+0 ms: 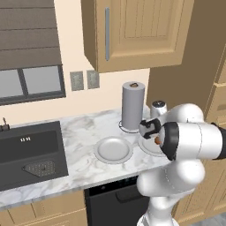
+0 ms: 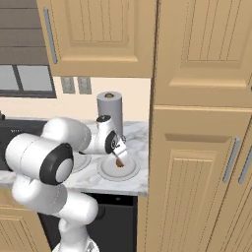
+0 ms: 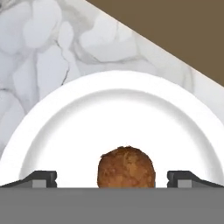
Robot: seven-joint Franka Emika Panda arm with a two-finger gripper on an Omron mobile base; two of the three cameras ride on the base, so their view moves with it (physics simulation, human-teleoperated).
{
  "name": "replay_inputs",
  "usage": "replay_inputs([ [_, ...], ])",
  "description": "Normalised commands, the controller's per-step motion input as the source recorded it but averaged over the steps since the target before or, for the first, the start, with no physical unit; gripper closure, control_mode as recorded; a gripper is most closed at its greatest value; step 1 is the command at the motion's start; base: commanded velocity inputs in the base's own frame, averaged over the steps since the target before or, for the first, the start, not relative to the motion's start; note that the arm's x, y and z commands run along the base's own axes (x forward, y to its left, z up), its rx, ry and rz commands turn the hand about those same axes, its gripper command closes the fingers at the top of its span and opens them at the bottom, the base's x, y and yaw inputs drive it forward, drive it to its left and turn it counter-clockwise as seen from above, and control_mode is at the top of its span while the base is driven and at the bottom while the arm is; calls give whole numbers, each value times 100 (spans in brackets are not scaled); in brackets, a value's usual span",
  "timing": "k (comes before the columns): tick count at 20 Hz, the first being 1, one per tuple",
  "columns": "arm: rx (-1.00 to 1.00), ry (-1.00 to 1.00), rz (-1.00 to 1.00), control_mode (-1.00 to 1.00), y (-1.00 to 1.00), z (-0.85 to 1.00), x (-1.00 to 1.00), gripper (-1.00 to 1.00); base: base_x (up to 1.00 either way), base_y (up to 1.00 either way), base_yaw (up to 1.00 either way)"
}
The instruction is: Move the dessert items from the plate to the tray.
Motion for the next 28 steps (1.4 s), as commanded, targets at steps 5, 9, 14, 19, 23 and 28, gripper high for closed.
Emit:
replay_inputs([
  [5, 0, 8, 0, -100, -9, -36, 16, -100, 0, 0, 0],
  [9, 1, 8, 0, -100, 0, -29, 5, -100, 0, 0, 0],
  [14, 2, 6, 0, -100, 0, -18, 0, -100, 0, 0, 0],
  [19, 0, 0, 0, -100, 0, -10, 0, 100, 0, 0, 0],
  [23, 0, 0, 0, -100, 0, -7, 0, 100, 0, 0, 0],
  [28, 0, 0, 0, -100, 2, -1, 0, 100, 0, 0, 0],
])
